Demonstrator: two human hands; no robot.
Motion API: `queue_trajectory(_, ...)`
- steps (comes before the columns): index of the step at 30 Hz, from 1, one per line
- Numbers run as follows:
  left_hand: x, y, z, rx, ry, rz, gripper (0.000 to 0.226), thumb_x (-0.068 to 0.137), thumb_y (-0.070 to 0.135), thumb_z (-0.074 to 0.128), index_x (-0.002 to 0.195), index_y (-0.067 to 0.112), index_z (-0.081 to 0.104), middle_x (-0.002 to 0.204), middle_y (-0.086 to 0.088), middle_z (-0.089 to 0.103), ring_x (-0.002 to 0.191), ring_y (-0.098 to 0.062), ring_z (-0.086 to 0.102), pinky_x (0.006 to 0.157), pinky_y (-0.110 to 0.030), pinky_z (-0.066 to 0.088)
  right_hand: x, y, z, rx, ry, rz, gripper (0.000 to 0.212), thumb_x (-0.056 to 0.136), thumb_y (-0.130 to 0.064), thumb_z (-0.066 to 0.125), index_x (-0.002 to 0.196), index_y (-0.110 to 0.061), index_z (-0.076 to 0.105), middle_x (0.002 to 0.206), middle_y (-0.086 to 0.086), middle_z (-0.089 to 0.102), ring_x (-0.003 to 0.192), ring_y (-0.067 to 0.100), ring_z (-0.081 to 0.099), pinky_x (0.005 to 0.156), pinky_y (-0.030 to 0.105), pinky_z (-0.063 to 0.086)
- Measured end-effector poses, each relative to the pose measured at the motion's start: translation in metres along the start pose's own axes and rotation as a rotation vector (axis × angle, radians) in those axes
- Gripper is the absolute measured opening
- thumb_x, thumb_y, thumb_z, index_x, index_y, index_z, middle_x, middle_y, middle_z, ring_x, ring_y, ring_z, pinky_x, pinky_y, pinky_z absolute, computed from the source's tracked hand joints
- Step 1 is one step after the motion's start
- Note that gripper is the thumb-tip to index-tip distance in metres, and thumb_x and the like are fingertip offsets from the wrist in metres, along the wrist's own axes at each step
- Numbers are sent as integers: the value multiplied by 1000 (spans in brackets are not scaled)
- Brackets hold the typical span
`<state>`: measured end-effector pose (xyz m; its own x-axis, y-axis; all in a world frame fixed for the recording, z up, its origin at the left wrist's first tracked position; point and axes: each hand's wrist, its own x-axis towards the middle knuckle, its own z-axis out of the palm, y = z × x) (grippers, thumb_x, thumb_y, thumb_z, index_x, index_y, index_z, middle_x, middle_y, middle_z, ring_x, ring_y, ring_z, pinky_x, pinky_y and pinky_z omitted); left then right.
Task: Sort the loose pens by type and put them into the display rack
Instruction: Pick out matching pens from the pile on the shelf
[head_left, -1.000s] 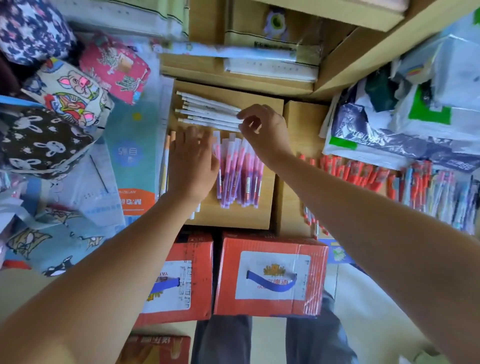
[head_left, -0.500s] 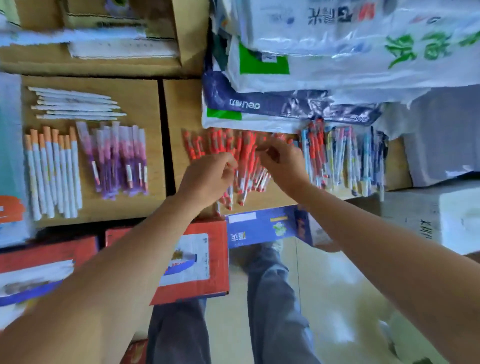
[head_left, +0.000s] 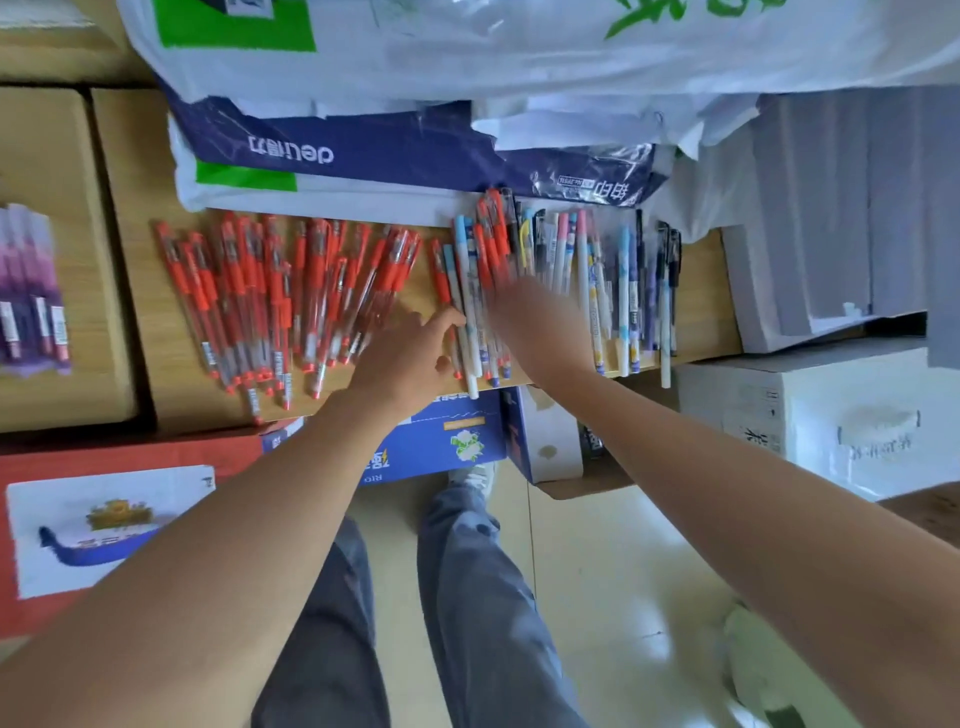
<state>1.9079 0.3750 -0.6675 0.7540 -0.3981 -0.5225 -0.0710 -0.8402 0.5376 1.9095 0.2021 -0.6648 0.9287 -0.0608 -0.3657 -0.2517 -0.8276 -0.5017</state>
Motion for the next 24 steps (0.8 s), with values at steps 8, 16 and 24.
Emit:
queue_trajectory(8,-7,-6,5,120,130,-87,22,92,15,55,114,12,56,93,-6,66,74,-23,64,60,-30,45,3,7,3,108,34,-16,3,88,-15,62,87,-14,59,60,-14,50,52,5,49,47,21,38)
queue_trajectory(16,13,4,12,11,279,-186,20,93,24,56,104,8,62,87,-6,69,75,-25,66,66,-37,53,6,6,4,171,72,9,10,88,-22,65,87,-13,62,59,-12,52,51,6,48,46,28,44)
queue_trajectory(24,35,20,20,-232,330,-341,37,85,43,67,95,8,62,84,-1,66,74,-20,62,69,-36,53,6,22,-12,231,18,38,7,91,-21,61,91,-13,62,68,4,64,54,13,56,51,26,47)
